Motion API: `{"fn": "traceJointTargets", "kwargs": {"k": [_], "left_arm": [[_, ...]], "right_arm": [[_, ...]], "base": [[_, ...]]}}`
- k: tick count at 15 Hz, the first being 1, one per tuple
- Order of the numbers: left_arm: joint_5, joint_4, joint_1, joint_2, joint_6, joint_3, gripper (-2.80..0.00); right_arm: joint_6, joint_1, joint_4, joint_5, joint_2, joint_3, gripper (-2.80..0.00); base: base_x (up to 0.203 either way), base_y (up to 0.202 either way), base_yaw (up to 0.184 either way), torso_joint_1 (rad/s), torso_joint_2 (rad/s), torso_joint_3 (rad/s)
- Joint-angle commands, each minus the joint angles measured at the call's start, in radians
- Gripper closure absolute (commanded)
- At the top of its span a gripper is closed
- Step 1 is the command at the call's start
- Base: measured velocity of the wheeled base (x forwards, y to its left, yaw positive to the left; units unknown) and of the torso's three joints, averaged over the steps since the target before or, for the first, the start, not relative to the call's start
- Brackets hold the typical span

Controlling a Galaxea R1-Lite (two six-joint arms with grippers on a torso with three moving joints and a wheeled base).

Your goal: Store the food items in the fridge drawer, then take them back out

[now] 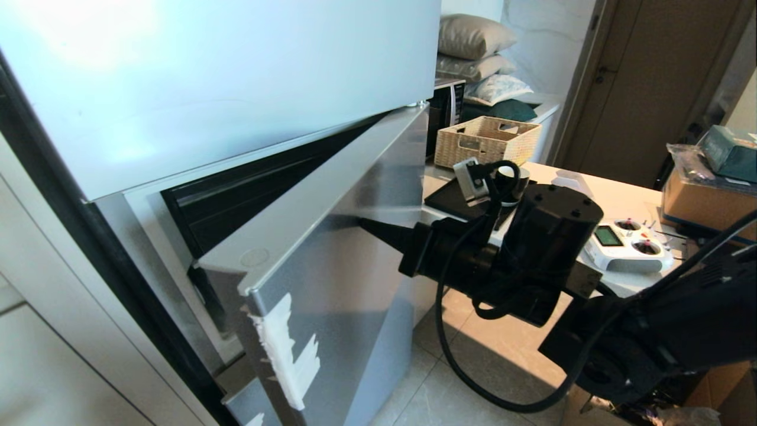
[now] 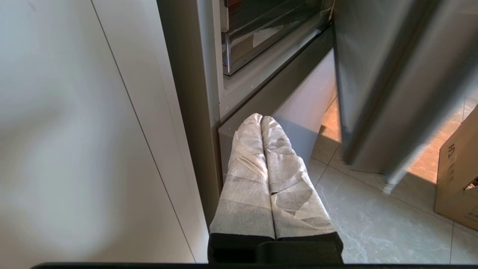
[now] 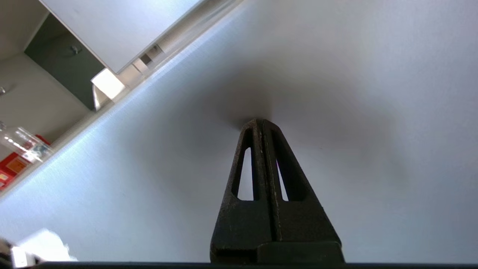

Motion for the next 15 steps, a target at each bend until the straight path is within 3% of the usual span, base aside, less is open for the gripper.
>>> {"fn": "traceJointTargets", "kwargs": {"k": [1,6,10,13,15], "left_arm": [[0.000,0.000,0.000,0.000,0.000,0.000,0.00],[0.000,0.001,0.000,0.000,0.000,0.000,0.00],[0.000,0.001,0.000,0.000,0.000,0.000,0.00],[0.000,0.001,0.000,0.000,0.000,0.000,0.00],[0.000,0.001,0.000,0.000,0.000,0.000,0.00]], "right_arm": [[0.003,-0.005,-0.005,0.003,-0.062,0.035,0.00],[0.001,-0.008,0.034,0.015,0.066,-0.086,0.00],[0.000,-0.007,0.053,0.028,0.311,-0.404,0.00],[0.002,-0.007,0.139,0.020,0.431,-0.630,0.00],[-0.006,-0.007,0.188,0.011,0.443,-0.674,0.00]], "base": [[0.000,0.000,0.000,0.000,0.00,0.000],[0.000,0.000,0.000,0.000,0.00,0.000],[0.000,0.000,0.000,0.000,0.00,0.000],[0.000,0.000,0.000,0.000,0.00,0.000],[0.000,0.000,0.000,0.000,0.00,0.000]]}}
